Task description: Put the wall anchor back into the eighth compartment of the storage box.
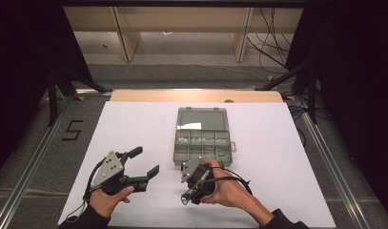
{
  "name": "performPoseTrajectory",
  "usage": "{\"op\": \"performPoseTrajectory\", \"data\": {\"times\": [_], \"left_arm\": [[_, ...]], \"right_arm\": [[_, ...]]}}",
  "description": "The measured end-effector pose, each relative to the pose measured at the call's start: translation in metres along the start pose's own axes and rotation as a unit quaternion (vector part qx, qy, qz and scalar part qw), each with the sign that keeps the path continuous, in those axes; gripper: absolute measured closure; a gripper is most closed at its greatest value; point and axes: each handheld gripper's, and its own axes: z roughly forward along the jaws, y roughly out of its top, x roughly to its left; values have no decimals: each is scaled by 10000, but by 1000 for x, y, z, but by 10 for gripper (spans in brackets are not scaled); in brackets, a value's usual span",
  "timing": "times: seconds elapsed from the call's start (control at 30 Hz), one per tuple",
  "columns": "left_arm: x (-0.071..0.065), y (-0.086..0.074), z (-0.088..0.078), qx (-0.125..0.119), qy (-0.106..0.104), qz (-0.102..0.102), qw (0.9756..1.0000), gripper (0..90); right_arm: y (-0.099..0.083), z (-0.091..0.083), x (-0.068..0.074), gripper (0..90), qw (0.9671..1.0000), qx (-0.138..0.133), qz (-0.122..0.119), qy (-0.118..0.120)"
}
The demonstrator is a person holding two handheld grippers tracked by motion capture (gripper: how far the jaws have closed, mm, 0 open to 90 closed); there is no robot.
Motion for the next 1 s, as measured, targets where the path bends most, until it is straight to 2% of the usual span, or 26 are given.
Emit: {"op": "performPoseTrajectory", "data": {"times": [0.03, 0.5, 0.77, 0.83, 1.0], "left_arm": [[0, 0, 0, 4, 1, 3, 10000, 164], [0, 0, 0, 4, 9, 7, 10000, 164], [0, 0, 0, 1, 8, 3, 10000, 164], [0, 0, 0, 4, 10, 5, 10000, 164], [0, 0, 0, 6, 9, 8, 10000, 164]], "right_arm": [[0, 2, 1, 393, 10000, -44, -38, 41], [0, 18, 9, 448, 9992, 179, -193, 291], [-1, 27, 10, 566, 9985, 371, -237, 333], [-2, 29, 11, 597, 9983, 406, -166, 388], [-1, 32, 11, 636, 9977, 467, -287, 398]]}}
